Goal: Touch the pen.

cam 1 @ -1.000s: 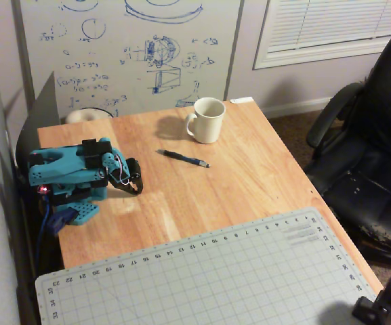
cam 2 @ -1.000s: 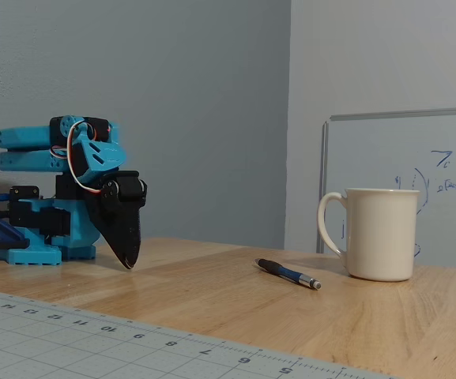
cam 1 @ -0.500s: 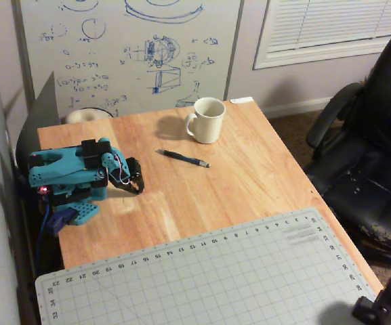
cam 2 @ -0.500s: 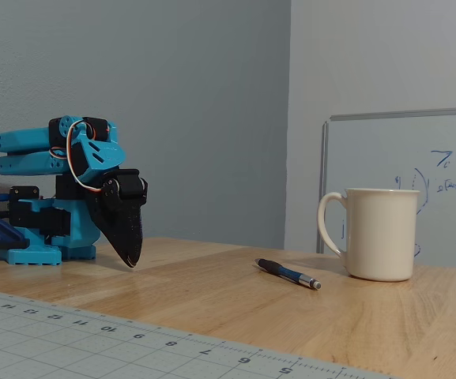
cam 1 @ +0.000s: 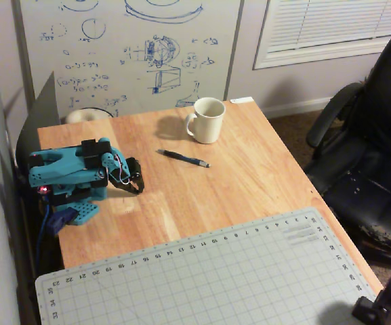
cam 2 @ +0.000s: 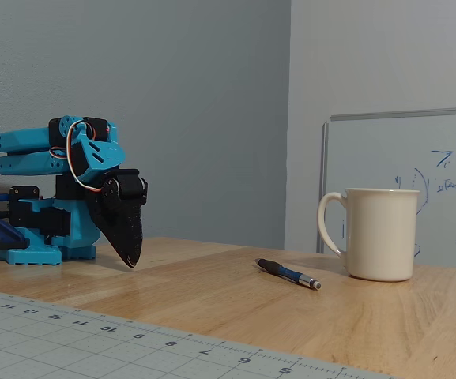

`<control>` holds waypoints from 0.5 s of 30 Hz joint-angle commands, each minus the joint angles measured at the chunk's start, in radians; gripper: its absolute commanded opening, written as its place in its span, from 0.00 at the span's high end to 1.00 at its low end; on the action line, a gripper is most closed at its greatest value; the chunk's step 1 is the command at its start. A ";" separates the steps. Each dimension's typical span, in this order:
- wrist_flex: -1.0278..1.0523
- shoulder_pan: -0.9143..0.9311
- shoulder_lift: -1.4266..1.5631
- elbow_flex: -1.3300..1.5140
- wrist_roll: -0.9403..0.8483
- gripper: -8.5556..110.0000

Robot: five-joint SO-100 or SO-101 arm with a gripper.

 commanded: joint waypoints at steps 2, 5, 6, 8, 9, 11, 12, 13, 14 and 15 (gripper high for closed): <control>0.002 -0.008 0.003 -0.014 0.009 0.92; 0.002 -0.006 0.003 -0.014 0.009 0.92; 0.002 -0.006 0.003 -0.014 0.009 0.92; 0.002 -0.008 0.003 -0.014 0.008 0.92; 0.002 -0.008 0.003 -0.014 0.008 0.92; 0.002 -0.008 0.003 -0.014 0.008 0.92; 0.002 -0.008 0.003 -0.014 0.009 0.92; -0.005 -0.008 0.003 -0.014 0.009 0.92; -0.009 -0.006 0.003 -0.014 0.009 0.92; -0.011 -0.006 0.005 -0.014 0.009 0.92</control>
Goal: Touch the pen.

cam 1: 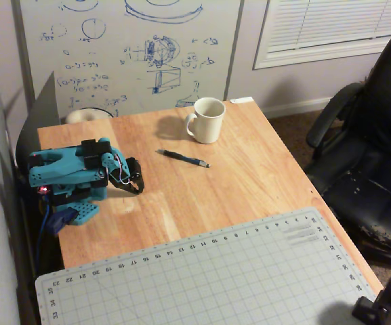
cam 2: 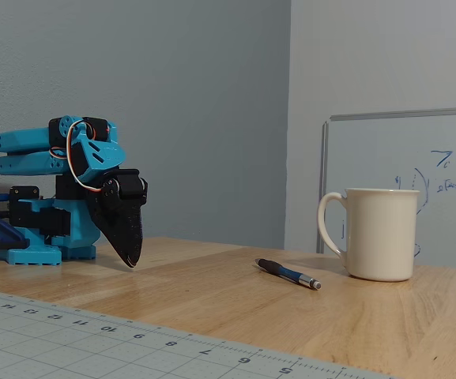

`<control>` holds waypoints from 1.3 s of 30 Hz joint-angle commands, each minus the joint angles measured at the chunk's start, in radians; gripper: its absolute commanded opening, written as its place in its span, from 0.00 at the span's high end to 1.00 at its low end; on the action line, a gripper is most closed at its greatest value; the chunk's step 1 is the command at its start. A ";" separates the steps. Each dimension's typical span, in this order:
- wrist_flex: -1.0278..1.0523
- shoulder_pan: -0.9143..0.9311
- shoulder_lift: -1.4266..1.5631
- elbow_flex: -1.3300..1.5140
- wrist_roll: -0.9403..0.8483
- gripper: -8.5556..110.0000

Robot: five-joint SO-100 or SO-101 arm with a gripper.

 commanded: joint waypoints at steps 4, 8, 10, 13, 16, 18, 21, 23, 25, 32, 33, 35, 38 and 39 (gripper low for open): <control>-0.012 -0.008 0.014 -0.025 0.009 0.92; -0.012 -0.009 0.035 -0.058 0.008 0.92; -0.012 -0.009 0.037 -0.075 0.003 0.92; 0.000 -0.012 0.020 -0.138 0.002 0.92; 0.003 -0.041 -0.048 -0.210 0.006 0.93; 0.002 -0.078 -0.124 -0.265 0.012 0.93; -0.003 -0.121 -0.264 -0.371 0.015 0.92; -0.008 -0.135 -0.364 -0.445 0.015 0.92; -0.009 -0.140 -0.463 -0.522 0.015 0.92; -0.009 -0.143 -0.793 -0.813 0.017 0.92; -0.009 -0.143 -0.839 -0.854 0.017 0.92; -0.009 -0.144 -0.933 -0.934 0.017 0.92; -0.009 -0.146 -1.066 -1.052 0.017 0.92; -0.009 -0.147 -1.111 -1.092 0.017 0.92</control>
